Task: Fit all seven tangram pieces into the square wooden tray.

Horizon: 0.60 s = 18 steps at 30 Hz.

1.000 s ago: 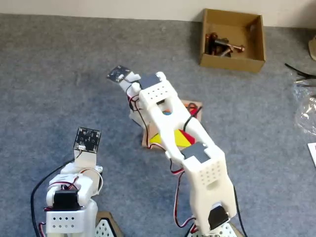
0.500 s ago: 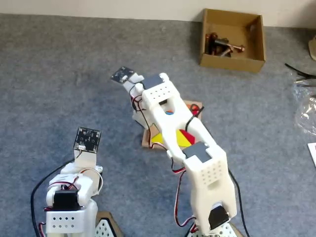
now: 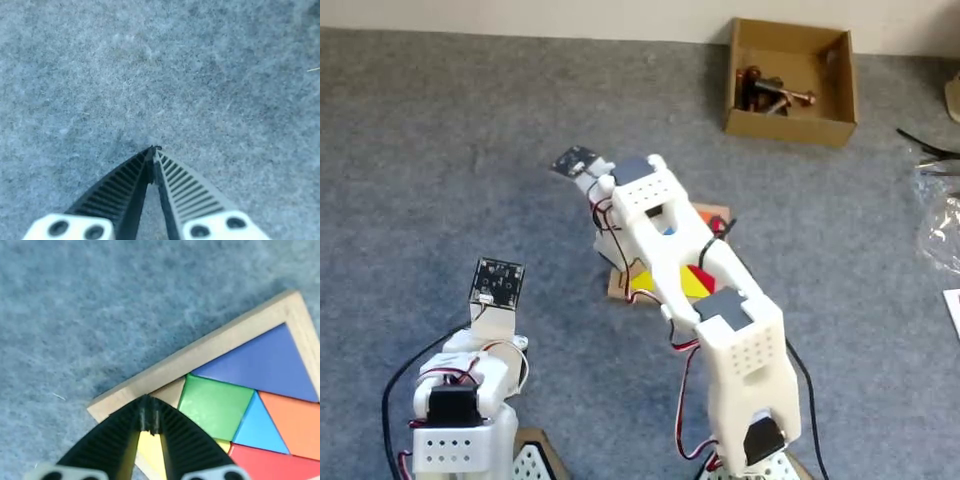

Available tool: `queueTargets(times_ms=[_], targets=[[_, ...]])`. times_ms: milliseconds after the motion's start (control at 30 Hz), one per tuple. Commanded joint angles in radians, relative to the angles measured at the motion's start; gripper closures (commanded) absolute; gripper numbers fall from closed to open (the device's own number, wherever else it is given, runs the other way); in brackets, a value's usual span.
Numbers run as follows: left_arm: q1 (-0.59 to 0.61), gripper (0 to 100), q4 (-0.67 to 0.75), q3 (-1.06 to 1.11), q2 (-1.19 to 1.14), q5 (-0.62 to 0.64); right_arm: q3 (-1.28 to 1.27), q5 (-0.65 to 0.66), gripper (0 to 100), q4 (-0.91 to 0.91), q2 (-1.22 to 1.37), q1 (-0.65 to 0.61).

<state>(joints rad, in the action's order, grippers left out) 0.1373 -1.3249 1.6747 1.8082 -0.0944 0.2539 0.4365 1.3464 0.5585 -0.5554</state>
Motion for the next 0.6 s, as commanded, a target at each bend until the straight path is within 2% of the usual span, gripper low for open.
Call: queueTargets(times_ms=[0, 167, 567], targets=[[-0.021, 99, -0.002, 0.021, 0.005, 0.003, 0.002, 0.012, 99.4, -0.012, -0.022, 0.028], [-0.021, 99, -0.002, 0.021, 0.005, 0.003, 0.033, 0.008, 99.4, 0.028, -0.036, 0.025], [-0.022, 99, -0.002, 0.021, 0.005, 0.005, 0.303, 0.008, 99.4, 0.34, -0.216, 0.021]])
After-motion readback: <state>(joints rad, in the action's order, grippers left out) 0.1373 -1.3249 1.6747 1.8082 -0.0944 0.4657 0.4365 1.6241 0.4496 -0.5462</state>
